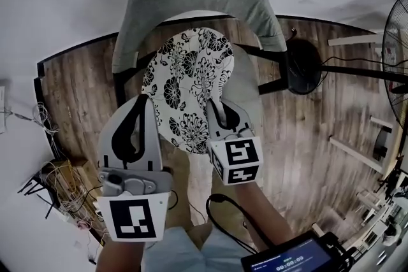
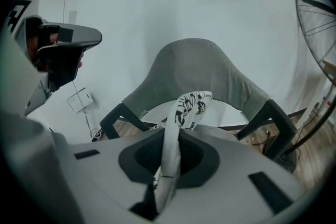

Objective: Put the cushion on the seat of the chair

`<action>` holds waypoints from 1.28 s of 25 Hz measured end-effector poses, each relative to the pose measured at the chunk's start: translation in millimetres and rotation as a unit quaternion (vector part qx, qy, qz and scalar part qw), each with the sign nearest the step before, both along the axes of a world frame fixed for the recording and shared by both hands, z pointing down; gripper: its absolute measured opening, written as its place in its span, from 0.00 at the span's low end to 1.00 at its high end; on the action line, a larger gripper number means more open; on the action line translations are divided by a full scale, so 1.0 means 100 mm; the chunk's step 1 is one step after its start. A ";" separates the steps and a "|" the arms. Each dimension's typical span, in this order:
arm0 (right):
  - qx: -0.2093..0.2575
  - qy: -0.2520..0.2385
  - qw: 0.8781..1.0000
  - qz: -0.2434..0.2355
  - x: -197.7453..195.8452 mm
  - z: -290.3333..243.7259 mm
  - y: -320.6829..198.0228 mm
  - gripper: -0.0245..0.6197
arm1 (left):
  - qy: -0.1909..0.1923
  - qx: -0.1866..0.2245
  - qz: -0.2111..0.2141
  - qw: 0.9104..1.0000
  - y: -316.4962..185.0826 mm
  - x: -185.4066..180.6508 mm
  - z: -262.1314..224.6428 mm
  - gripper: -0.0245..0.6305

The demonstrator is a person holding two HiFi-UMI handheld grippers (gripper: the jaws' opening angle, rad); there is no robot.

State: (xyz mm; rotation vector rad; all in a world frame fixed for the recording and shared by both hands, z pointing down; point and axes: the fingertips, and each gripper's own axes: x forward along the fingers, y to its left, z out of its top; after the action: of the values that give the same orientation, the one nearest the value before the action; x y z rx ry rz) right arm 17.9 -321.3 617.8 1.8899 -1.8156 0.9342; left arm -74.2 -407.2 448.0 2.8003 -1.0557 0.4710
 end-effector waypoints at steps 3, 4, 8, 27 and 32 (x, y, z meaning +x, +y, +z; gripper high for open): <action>-0.004 -0.007 1.000 0.005 0.18 0.11 0.04 0.10 | -0.001 0.001 0.005 1.000 0.02 0.16 0.02 0.05; -0.007 -0.008 1.000 0.006 0.24 0.15 0.05 0.10 | -0.002 0.001 0.007 1.000 0.03 0.22 0.04 0.05; -0.020 -0.010 1.000 0.010 0.47 0.31 0.13 0.10 | -0.009 0.000 0.012 1.000 0.07 0.39 0.11 0.05; -0.071 -0.023 0.997 0.031 1.23 1.20 0.47 0.15 | -0.033 -0.016 0.042 0.998 0.26 0.89 0.48 0.05; -0.090 -0.018 0.995 0.030 1.36 1.45 0.58 0.23 | -0.038 -0.015 0.051 0.998 0.29 0.98 0.54 0.05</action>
State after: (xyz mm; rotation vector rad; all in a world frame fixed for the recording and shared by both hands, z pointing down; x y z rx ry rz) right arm 153.8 -263.1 763.1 1.8364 -1.6416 1.1195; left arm 24.2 -377.9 502.4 2.8400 -0.9132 0.6042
